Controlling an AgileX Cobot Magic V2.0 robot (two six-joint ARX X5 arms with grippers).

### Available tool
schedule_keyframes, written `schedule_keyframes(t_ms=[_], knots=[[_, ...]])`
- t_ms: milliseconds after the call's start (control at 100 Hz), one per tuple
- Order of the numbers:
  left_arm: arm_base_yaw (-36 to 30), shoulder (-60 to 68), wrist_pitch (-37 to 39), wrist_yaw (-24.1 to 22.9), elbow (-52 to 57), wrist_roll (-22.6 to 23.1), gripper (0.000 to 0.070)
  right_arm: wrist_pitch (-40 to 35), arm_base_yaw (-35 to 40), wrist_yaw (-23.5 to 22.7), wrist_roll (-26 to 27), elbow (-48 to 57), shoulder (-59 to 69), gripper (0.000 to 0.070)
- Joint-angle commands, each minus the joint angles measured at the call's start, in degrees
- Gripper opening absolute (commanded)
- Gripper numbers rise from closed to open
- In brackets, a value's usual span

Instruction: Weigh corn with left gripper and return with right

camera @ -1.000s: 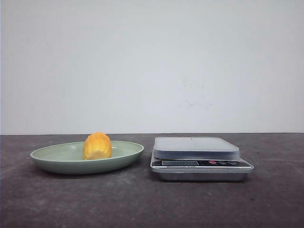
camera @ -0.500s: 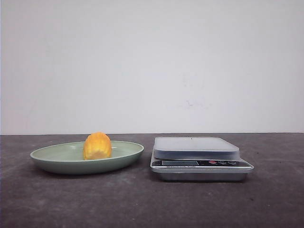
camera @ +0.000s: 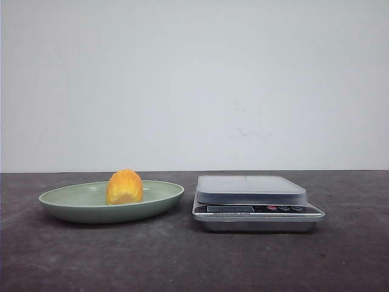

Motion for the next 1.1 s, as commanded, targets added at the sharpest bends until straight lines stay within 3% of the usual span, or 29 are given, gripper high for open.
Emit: schedule_keyframes(t_ms=[0, 730, 810, 990, 1090], knots=[[0.15, -0.07, -0.28, 0.13, -1.03, 0.52, 0.0, 0.24, 0.17, -0.33, 2.19, -0.31, -0.02, 0.0007], [0.15, -0.07, 0.55, 0.13, -1.03, 0.24, 0.0, -0.13, 0.17, -0.37, 2.47, -0.31, -0.02, 0.0007], [0.15, -0.07, 2.12, 0.13, -0.94, -2.12, 0.0, 0.66, 0.17, -0.68, 4.11, -0.15, -0.02, 0.0007], [-0.07, 2.19, -0.26, 0.83, 7.5, -10.49, 0.001, 0.74, 0.17, -1.14, 14.88, 6.71, 1.18, 0.0004], [-0.07, 8.0, -0.74, 2.27, 15.91, -11.89, 0.001, 0.07, 0.17, -1.18, 15.54, 13.29, 5.38, 0.0004]])
